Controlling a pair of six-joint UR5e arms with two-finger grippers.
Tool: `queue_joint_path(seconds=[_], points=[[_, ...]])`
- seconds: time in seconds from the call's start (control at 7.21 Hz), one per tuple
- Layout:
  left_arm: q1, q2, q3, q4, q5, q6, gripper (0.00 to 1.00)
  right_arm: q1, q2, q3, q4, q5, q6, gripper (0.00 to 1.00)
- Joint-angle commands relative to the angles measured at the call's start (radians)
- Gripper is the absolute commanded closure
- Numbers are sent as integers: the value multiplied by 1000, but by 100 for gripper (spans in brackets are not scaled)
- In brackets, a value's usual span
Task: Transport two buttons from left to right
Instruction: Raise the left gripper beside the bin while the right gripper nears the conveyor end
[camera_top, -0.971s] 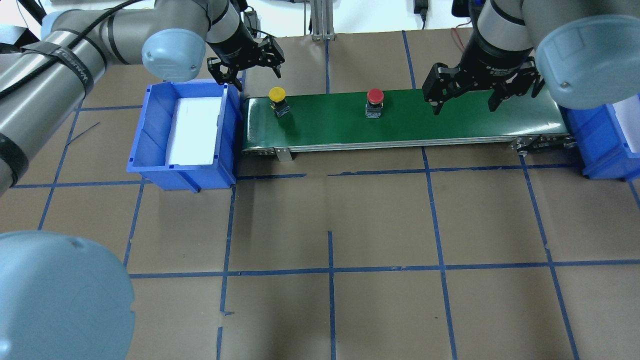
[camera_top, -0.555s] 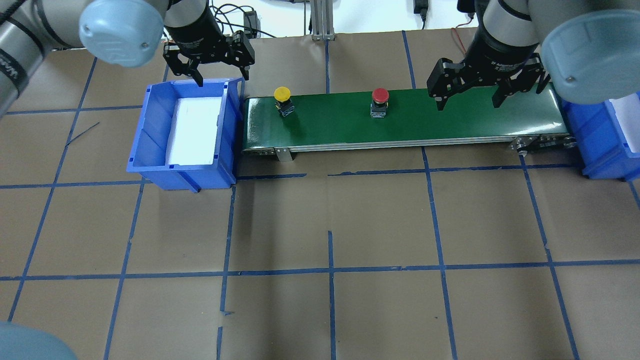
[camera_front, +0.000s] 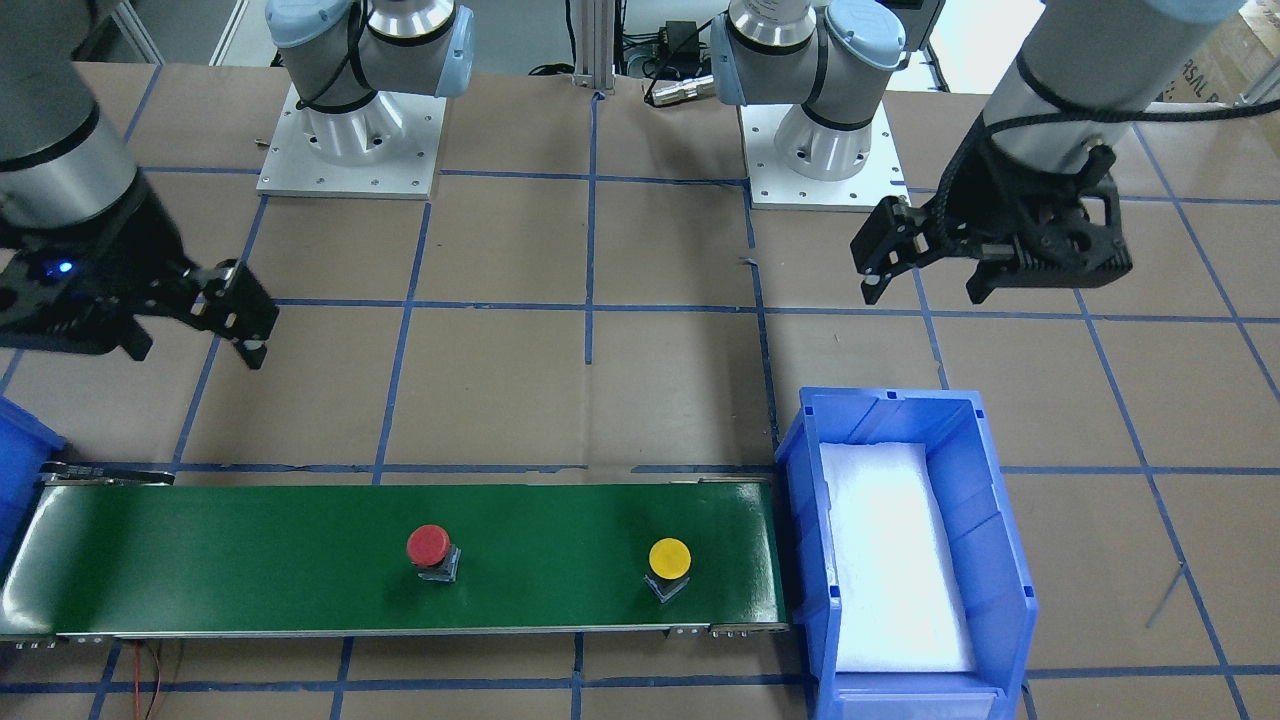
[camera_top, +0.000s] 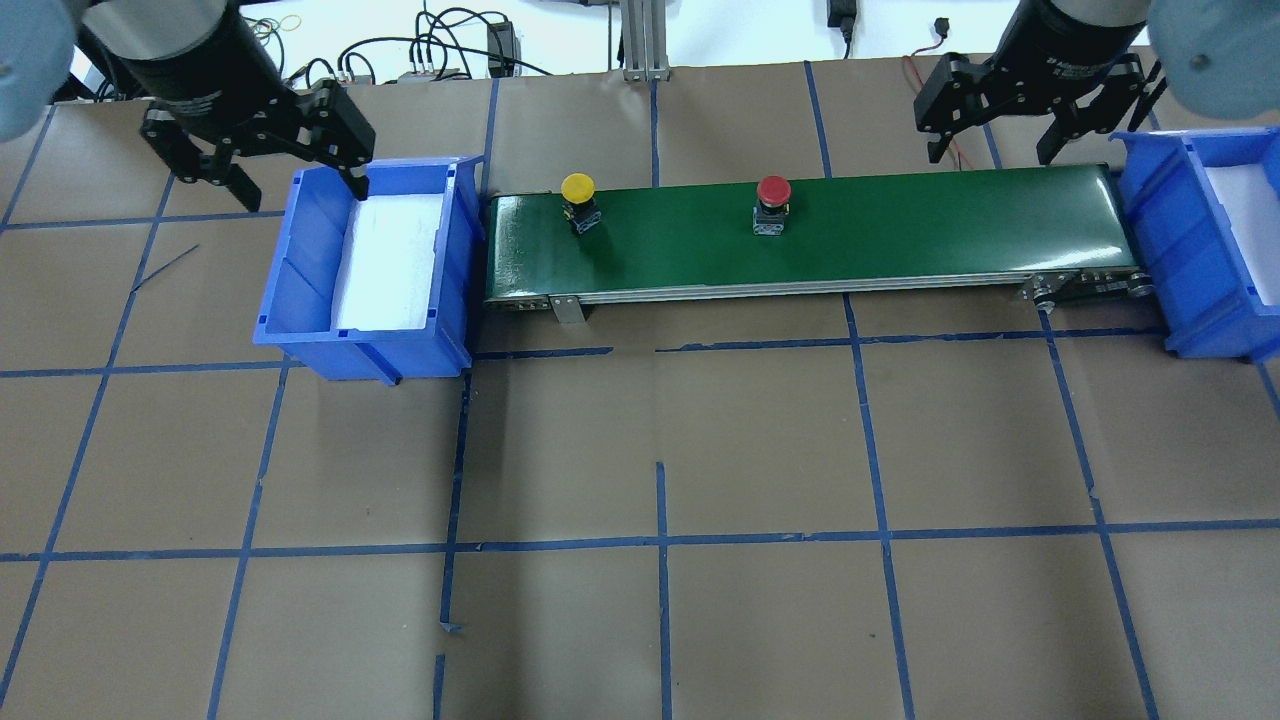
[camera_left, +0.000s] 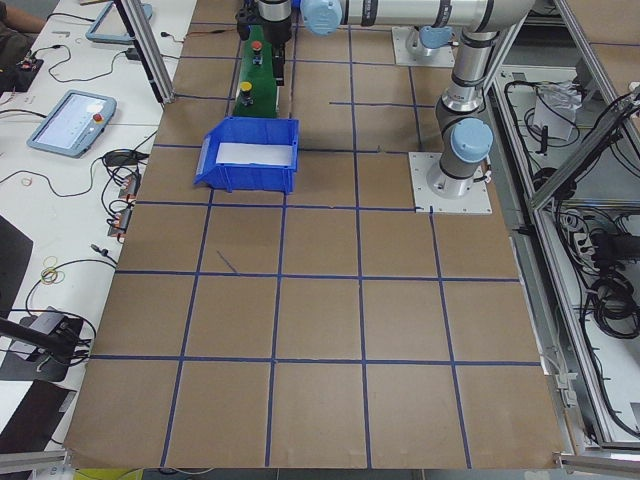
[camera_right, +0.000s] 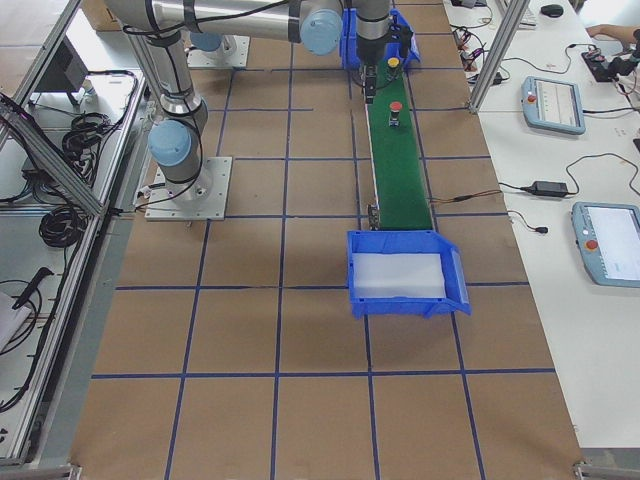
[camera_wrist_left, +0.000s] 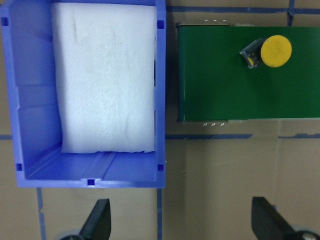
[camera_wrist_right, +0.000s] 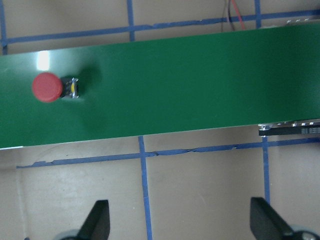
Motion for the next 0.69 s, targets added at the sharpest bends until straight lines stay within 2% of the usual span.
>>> queue_joint_path(seconds=[0.0,0.28,0.55], points=[[21,97,-52,-77,30,-3,0,-60,224,-170,-9,-22,-24,0],[17,96,-61,-103,55,-6,0,-83,310,-176,-76,-58,-56,0],[12,94,-75,-100,54,-23,0,-111,323,-116,-122,-4,-134,0]])
